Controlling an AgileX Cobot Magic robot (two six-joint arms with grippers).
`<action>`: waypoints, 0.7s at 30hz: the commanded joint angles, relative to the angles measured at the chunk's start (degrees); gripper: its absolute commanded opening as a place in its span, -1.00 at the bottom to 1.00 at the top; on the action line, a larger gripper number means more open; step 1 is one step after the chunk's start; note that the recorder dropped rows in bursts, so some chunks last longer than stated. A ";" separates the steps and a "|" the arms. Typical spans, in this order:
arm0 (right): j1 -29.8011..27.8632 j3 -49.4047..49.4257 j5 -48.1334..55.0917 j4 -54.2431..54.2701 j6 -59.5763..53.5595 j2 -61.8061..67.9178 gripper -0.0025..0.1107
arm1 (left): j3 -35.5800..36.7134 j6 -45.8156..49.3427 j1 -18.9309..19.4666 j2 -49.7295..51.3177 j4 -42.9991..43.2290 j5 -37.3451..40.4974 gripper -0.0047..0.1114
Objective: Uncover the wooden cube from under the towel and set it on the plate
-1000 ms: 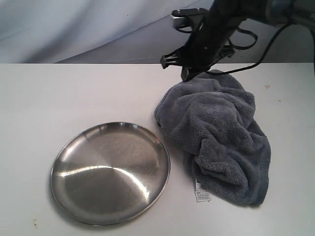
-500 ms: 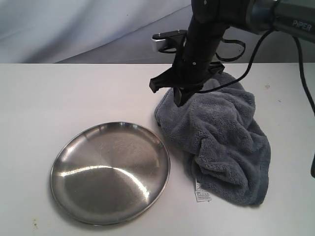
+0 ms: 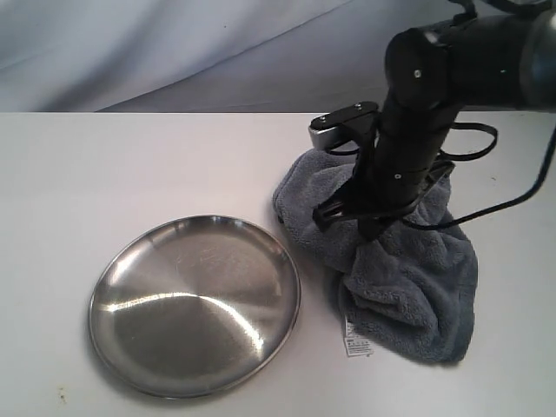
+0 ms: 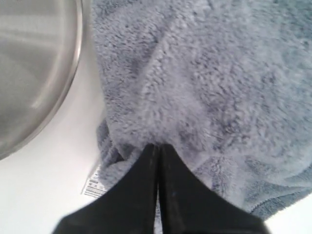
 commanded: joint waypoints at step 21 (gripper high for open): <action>-18.65 -3.92 -9.69 0.00 2.48 0.72 -0.96 | 0.25 -0.14 -0.41 -0.24 -0.10 0.06 -0.92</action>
